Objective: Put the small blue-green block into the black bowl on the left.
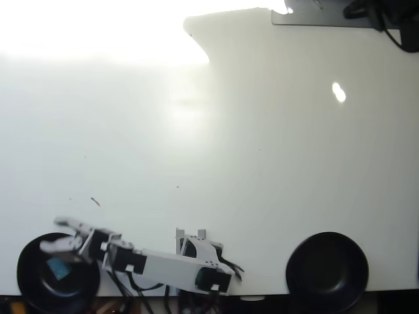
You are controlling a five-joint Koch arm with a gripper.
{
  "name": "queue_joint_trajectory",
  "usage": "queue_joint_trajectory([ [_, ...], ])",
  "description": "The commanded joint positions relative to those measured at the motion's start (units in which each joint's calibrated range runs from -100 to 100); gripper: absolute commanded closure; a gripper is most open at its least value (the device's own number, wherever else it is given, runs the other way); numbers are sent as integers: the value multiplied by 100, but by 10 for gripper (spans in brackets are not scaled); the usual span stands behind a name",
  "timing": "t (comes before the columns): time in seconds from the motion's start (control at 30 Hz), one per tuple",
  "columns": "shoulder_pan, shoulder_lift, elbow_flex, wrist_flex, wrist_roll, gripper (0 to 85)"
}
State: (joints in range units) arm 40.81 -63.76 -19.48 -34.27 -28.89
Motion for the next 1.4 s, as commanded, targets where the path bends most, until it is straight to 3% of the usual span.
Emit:
queue_joint_trajectory([
  [0.0,-381,-517,118,261,689,513],
  [0.23,-1270,-1492,-713,107,2076,510],
  [0.57,-2716,-2220,-1915,-80,2882,509],
  [0.8,-3326,-3570,-3800,-23,2896,483],
  [1.1,-3790,-3602,-4919,528,2940,461],
  [1.37,-3824,-3592,-6213,2255,2911,461],
])
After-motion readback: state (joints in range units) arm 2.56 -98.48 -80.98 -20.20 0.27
